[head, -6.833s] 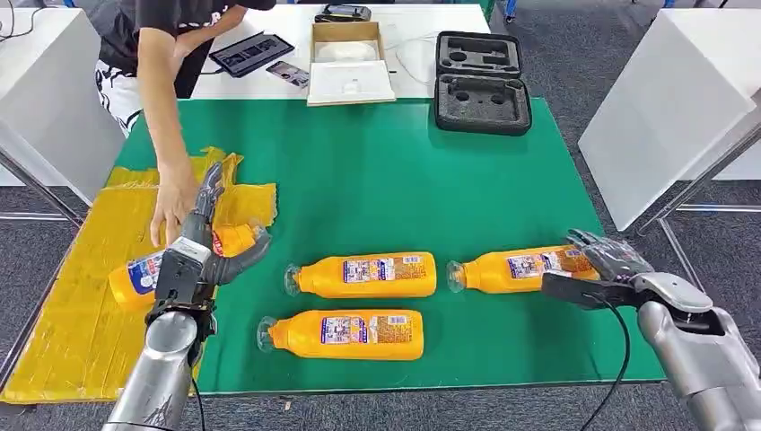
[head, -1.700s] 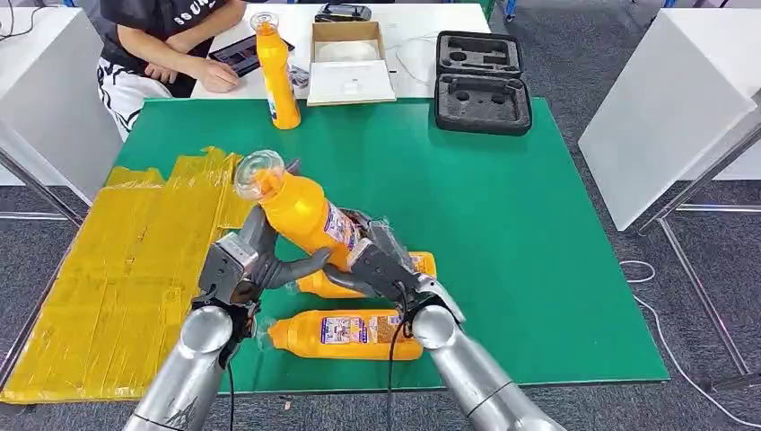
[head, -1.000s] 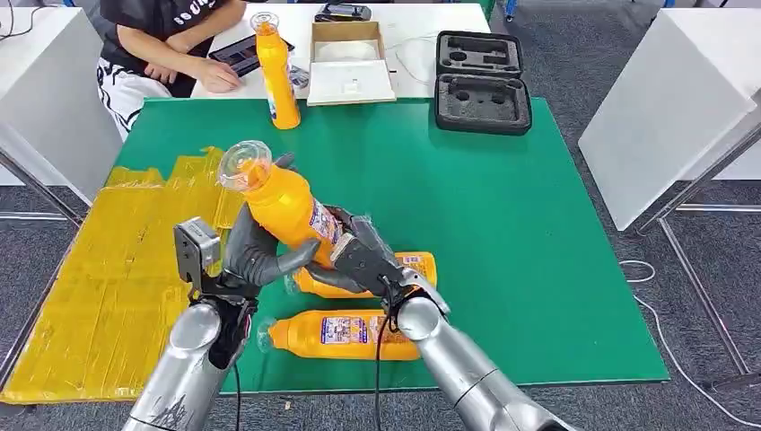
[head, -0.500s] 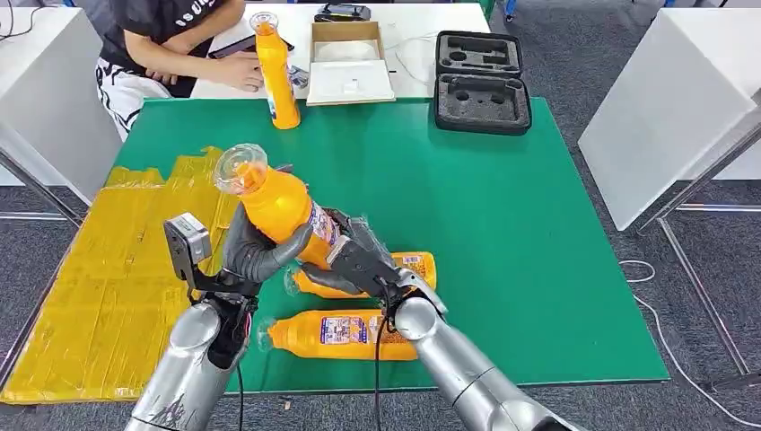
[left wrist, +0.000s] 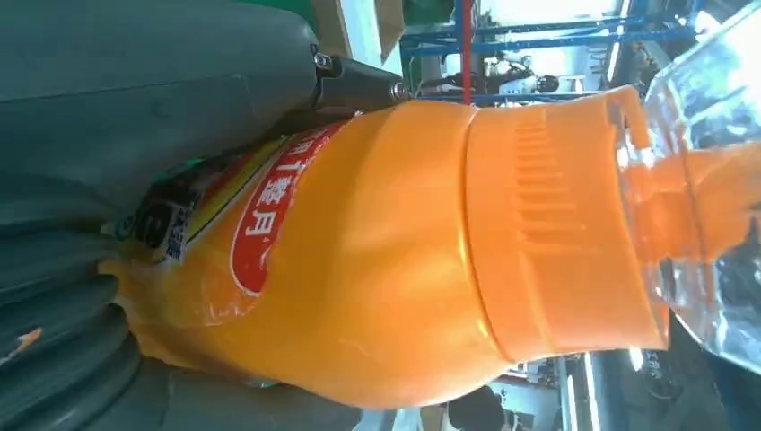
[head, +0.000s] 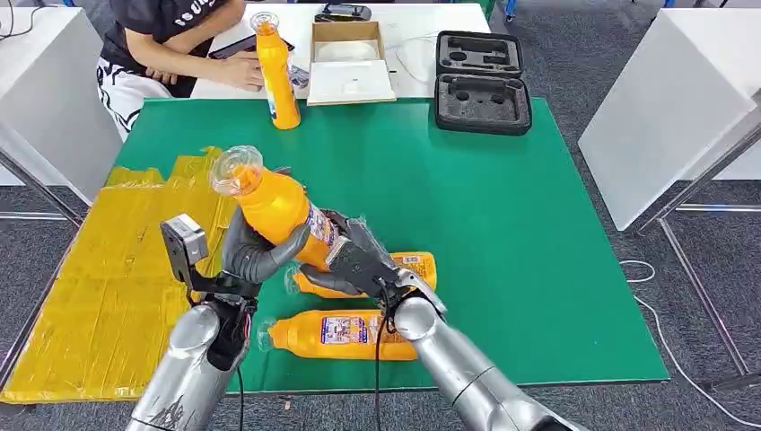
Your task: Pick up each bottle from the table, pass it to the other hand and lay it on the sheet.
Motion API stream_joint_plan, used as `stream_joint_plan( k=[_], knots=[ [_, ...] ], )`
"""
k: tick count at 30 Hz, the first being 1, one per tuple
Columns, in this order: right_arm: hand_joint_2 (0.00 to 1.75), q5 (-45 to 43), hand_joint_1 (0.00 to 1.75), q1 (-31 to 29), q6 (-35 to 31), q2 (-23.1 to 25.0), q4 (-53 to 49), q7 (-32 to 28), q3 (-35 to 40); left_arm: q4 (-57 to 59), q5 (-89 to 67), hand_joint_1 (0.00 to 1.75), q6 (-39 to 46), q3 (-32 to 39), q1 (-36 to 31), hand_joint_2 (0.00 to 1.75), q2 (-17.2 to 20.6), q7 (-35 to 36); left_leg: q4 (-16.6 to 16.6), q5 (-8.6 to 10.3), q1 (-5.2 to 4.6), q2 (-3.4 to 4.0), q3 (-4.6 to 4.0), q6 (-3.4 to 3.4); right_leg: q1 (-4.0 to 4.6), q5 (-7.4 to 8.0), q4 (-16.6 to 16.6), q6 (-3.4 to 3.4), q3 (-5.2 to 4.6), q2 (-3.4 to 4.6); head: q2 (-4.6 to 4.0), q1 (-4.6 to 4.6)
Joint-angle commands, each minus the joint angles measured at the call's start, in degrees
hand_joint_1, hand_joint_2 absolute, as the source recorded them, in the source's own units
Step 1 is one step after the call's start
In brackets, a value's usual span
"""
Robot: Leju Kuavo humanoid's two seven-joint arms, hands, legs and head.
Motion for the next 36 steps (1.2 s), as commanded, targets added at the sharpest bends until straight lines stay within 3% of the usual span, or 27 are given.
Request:
stream_joint_plan(
  k=[1, 4, 6, 7, 8, 10, 11, 12, 16, 26, 28, 32, 33, 34, 35, 36],
  knots=[
    [1.75, 1.4, 0.0, -0.6, -3.2, -3.9, -1.2, -1.7, 1.5, -1.3, -4.0, 1.75, 4.0, 2.0, 0.7, 1.75, 1.1, -2.7, 0.0, -0.14, 0.05, 0.08, 0.3, -0.15, 0.06, -0.12, -0.1, -0.05, 0.34, -0.03, 0.0, 0.02],
    [1.75, 1.7, 0.0, -0.3, -3.8, -5.0, -4.2, -0.8, 1.1, -2.5, -11.1, 1.75, 9.8, 2.3, 0.2, 1.75, 2.2, -3.0, 0.0, -0.11, 0.04, 0.06, 0.19, -0.13, 0.05, -0.1, 0.0, -0.04, 0.23, -0.04, 0.0, 0.0],
    [1.75, 4.9, 0.0, 0.9, -5.0, -6.9, -8.7, 1.6, 0.9, -2.5, -23.0, 1.75, 20.3, 3.4, -0.3, 1.75, 2.4, -2.4, 0.1, -0.15, 0.06, 0.06, 0.23, -0.17, 0.07, -0.14, 0.0, -0.06, 0.29, -0.06, 0.0, 0.02],
    [0.0, 5.8, 0.0, 1.3, -5.3, -7.3, -9.6, 2.0, 0.7, -2.3, -26.6, 1.75, 23.7, 4.0, -0.4, 1.75, 2.4, -2.3, 0.0, -0.08, 0.04, 0.03, 0.13, -0.12, 0.05, -0.08, 0.0, -0.04, 0.18, -0.07, 0.0, 0.0],
    [0.0, 7.6, 0.0, 2.8, -5.7, -8.0, -12.1, 3.0, 0.3, -1.6, -32.9, 1.75, 29.2, 4.9, -0.6, 1.75, 2.1, -1.2, 0.1, -0.17, 0.07, 0.08, 0.27, -0.18, 0.08, -0.15, 0.0, -0.07, 0.33, -0.06, 0.0, 0.0],
    [0.0, 7.7, 0.0, 3.5, -5.7, -8.3, -12.9, 3.0, 0.1, -1.4, -32.8, 1.75, 29.2, 5.3, -0.6, 1.75, 2.2, -1.3, 0.0, -0.03, 0.04, -0.06, 0.12, -0.11, 0.05, -0.06, -0.1, -0.04, 0.18, -0.14, 0.0, 0.02],
    [0.0, 7.7, 0.0, 3.5, -5.7, -8.3, -12.9, 3.0, 0.1, -1.4, -32.8, 1.75, 29.2, 5.3, -0.6, 1.75, 2.2, -1.3, 0.1, -0.27, 0.12, 0.0, 0.48, -0.27, 0.13, -0.27, 0.0, -0.1, 0.6, -0.19, 0.0, 0.0],
    [0.0, 9.5, 0.0, 4.0, -6.1, -8.7, -13.6, 3.6, 0.2, -1.1, -33.7, 1.75, 29.8, 5.7, -0.5, 1.75, 2.0, -1.4, 0.0, -0.06, 0.02, 0.04, 0.14, -0.11, 0.03, -0.06, 0.0, -0.04, 0.16, -0.04, 0.0, 0.0],
    [0.0, 15.4, 0.0, 8.2, -9.3, -10.1, -20.3, 4.3, -1.8, 1.4, -49.4, 1.75, 41.0, 8.1, -1.2, 1.75, 2.7, 0.6, 0.0, -0.15, 0.06, -0.03, 0.29, -0.18, 0.07, -0.16, 0.0, -0.07, 0.37, -0.15, 0.0, 0.0],
    [0.0, 16.0, 0.0, 8.9, -9.1, -10.3, -21.7, 4.7, -2.0, 1.4, -49.4, 1.75, 40.9, 8.5, -1.2, 1.75, 2.7, 0.5, 0.0, -0.09, 0.04, 0.06, 0.17, -0.14, 0.05, -0.08, 0.0, -0.05, 0.19, -0.04, 0.0, 0.0],
    [0.0, 18.0, 0.0, 10.1, -10.2, -9.8, -23.4, 4.4, -3.1, 2.7, -63.5, 1.75, 45.6, 9.6, -1.5, 1.75, 2.9, 6.3, 0.1, -0.15, 0.06, 0.06, 0.26, -0.19, 0.07, -0.13, 0.0, -0.07, 0.3, -0.06, 0.0, 0.0],
    [0.0, 21.5, 0.0, 12.0, -11.3, -10.3, -29.2, 6.2, -4.6, 4.2, -79.8, 1.75, 45.8, 13.5, -3.2, 1.75, 3.6, 11.6, 0.1, -0.19, 0.06, 0.07, 0.29, -0.21, 0.08, -0.19, 0.0, -0.09, 0.33, -0.07, 0.0, 0.0],
    [0.0, 23.1, 0.0, 12.4, -12.4, -10.2, -30.5, 6.6, -5.2, 5.4, -92.3, 1.75, 45.8, 14.9, -3.8, 1.75, 3.9, 16.5, 0.0, -0.1, 0.03, 0.03, 0.14, -0.15, 0.03, -0.11, 0.0, -0.06, 0.16, -0.07, 0.0, 0.02],
    [0.0, 25.1, 0.0, 12.9, -13.6, -10.1, -32.2, 7.0, -5.7, 7.5, -99.5, 1.75, 45.3, 14.7, -4.8, 1.75, 5.7, 22.9, 0.1, -0.16, 0.04, 0.07, 0.24, -0.18, 0.05, -0.16, 0.0, -0.08, 0.27, -0.04, 0.0, 0.0],
    [0.0, 25.9, 0.0, 13.6, -12.9, -10.2, -34.0, 7.1, -6.0, 9.7, -99.5, 1.75, 42.6, 4.9, -7.3, 1.75, 13.3, 35.7, 0.0, -0.12, 0.03, 0.12, 0.2, -0.16, 0.04, -0.1, 0.0, -0.07, 0.19, 0.02, 0.0, 0.0],
    [0.0, 26.5, 0.0, 14.0, -12.6, -10.0, -35.0, 7.4, -6.3, 12.1, -99.5, 1.75, 40.6, -3.2, -9.8, 1.75, 17.9, 44.1, 0.0, -0.15, 0.04, 0.12, 0.26, -0.2, 0.05, -0.14, 0.0, -0.09, 0.26, 0.0, 0.0, 0.0]
  ],
)
